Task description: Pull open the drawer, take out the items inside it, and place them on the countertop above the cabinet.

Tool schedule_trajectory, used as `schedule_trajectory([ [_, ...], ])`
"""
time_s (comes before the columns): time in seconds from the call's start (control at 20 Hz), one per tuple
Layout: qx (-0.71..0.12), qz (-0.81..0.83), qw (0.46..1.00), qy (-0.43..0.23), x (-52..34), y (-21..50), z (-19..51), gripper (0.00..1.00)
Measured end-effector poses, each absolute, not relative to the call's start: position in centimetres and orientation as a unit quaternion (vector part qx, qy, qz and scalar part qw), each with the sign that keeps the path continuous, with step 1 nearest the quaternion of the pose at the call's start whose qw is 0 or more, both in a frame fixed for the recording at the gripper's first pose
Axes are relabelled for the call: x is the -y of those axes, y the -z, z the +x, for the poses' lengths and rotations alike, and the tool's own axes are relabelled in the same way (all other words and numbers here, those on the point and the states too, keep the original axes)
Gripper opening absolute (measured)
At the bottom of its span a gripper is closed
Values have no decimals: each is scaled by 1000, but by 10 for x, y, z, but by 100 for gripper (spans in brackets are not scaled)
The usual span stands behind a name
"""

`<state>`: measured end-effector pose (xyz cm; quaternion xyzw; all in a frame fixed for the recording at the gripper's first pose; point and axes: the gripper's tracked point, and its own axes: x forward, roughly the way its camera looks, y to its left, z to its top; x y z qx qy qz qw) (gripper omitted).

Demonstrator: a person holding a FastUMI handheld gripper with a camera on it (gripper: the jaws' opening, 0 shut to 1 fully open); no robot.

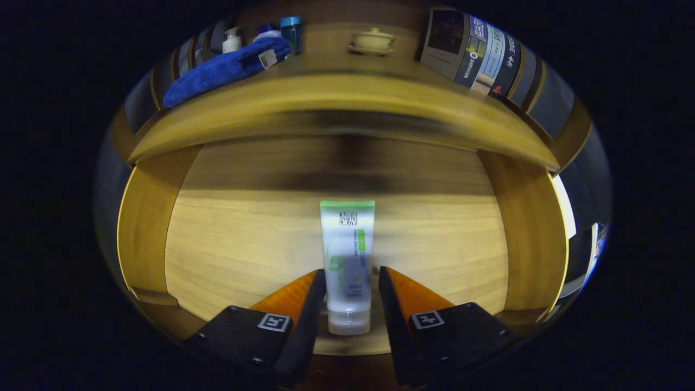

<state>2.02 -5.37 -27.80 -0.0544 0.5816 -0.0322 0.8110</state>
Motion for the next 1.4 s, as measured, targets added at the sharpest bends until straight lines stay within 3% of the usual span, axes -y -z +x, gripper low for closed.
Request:
schedule_trajectory([
  [0.05,-580,-57,812,32,55,277,20,57],
  [0.25,-563,-44,825,34,48,253,22,46],
  [0.75,-518,-46,854,15,50,147,24,46],
  [1.1,-471,-21,881,28,50,86,81,46],
  [1.4,-449,-38,892,39,45,77,141,46],
])
